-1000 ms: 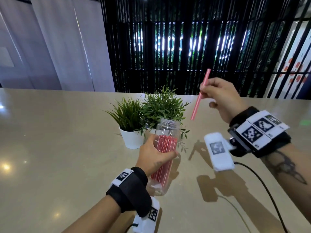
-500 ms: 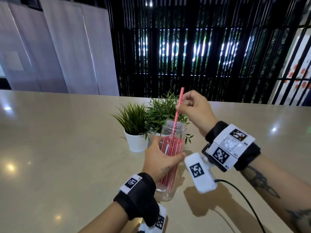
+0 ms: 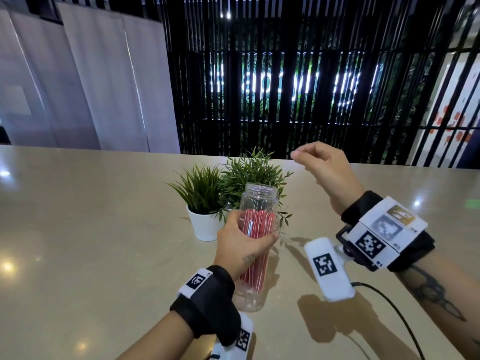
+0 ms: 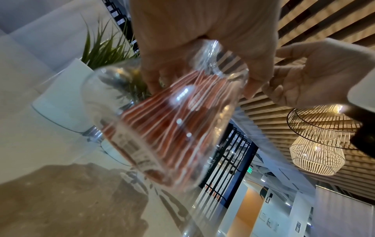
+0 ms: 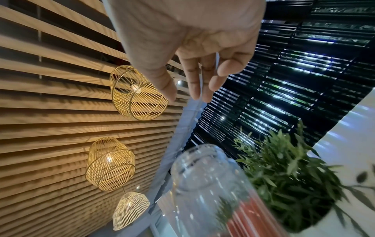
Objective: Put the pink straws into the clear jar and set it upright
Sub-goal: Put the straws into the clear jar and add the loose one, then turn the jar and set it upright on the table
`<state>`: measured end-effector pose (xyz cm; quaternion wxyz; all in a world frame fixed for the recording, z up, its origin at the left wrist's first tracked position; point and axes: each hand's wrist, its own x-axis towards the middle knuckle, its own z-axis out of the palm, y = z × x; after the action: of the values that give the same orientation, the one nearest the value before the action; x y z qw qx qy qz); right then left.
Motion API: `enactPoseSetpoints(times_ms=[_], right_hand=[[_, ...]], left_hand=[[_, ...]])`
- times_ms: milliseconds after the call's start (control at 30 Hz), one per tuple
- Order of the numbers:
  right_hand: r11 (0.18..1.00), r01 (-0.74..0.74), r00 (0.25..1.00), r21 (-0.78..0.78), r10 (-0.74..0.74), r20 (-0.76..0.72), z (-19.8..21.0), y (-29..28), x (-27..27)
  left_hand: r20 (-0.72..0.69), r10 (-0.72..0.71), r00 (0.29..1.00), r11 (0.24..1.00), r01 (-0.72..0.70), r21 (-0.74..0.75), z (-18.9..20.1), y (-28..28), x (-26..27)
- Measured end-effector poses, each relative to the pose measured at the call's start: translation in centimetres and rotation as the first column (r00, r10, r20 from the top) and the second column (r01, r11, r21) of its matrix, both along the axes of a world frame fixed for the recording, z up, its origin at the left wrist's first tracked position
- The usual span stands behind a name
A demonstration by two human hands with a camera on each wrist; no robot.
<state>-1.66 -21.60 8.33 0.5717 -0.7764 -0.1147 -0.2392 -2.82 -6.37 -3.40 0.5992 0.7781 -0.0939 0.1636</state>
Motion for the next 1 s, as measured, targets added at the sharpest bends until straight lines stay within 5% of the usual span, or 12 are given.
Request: enactPoseSetpoints(times_ms=[133,267,433,633,800,999], right_hand=[[0.994,-0.076,0.976,-0.079,0.058,-0.212,-4.8,-0.5,-1.7],[0.956,-0.290,0.850,0.038,0.275,-0.449,-9.5,0.6,-3.9],[0.874,-0.455,0.782,0.169,0.483,-0.393,-12.9,1.1,-4.8],[0.946,-0.271,0.914,0.177,0.311,-0.262,-14.4,1.2,-4.5],[0.902,-0.245,0.899,0.356,0.348,-0.265,-14.6,-0.5,-4.3],[0.972,-0.193,0.937,0.134,0.223,-0.270,-14.1,-2.8,-3.7]], left_hand=[[-0.001,0.001,1.000,1.000,-0.001,-0.025,-0.1,-0.1,0.1],[-0.017,-0.030,0.999,0.999,0.030,-0.042,0.0,-0.4,0.1],[-0.055,-0.087,0.995,0.992,0.082,-0.098,0.1,-0.5,0.0],[-0.106,-0.283,0.953,0.950,0.263,-0.166,0.0,-1.4,-0.8],[-0.117,-0.343,0.932,0.931,0.319,-0.179,-1.1,-1.9,-1.1],[-0.092,-0.362,0.927,0.927,0.348,-0.139,-2.0,-2.1,-0.1]])
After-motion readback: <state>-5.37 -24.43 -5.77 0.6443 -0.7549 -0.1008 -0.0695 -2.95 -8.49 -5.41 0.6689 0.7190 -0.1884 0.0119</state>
